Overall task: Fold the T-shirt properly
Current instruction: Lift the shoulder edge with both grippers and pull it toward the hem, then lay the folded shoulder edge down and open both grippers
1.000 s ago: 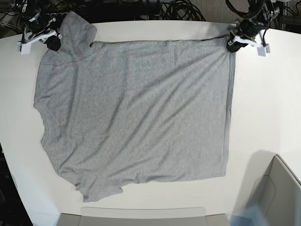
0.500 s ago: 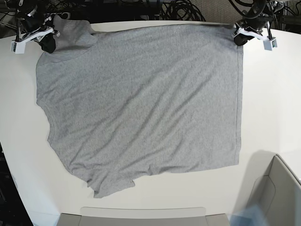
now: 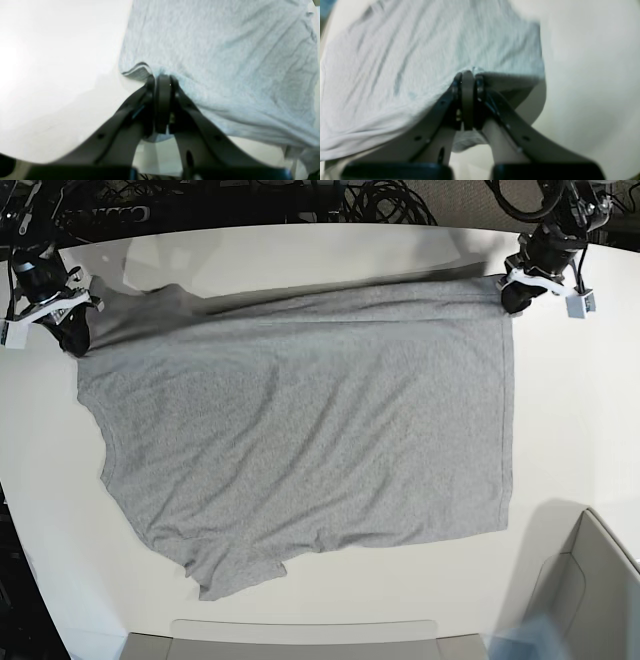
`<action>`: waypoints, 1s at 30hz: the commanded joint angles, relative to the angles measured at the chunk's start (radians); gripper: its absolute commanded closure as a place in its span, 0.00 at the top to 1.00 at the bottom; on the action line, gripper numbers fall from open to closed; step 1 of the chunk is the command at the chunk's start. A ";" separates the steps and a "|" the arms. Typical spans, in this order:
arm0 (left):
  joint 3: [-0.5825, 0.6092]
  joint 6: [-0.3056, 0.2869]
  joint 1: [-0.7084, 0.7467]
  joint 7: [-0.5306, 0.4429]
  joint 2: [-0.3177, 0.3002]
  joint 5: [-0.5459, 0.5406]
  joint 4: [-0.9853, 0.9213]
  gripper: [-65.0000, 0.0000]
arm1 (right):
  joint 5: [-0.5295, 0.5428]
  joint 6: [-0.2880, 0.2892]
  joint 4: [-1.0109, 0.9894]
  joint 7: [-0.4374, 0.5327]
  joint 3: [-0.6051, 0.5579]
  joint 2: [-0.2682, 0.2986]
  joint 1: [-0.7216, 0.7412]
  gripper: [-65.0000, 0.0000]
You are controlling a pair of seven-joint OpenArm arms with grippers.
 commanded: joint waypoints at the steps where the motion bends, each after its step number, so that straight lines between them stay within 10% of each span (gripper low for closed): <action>1: -0.009 0.005 -0.022 0.000 -0.009 -0.016 0.029 0.00 | -0.005 0.009 0.014 0.024 0.003 0.014 0.020 0.00; 8: -0.026 0.158 -0.154 0.059 0.000 -0.014 0.037 0.00 | -0.042 0.009 -0.121 0.027 -0.088 0.062 0.136 0.00; 21: -0.029 0.163 -0.255 0.052 0.003 -0.011 -0.014 0.00 | -0.149 0.011 -0.232 0.029 -0.253 0.126 0.305 0.00; 30: -0.021 0.162 -0.387 0.053 -0.112 -0.011 -0.164 0.00 | -0.266 0.011 -0.241 0.029 -0.316 0.099 0.411 0.00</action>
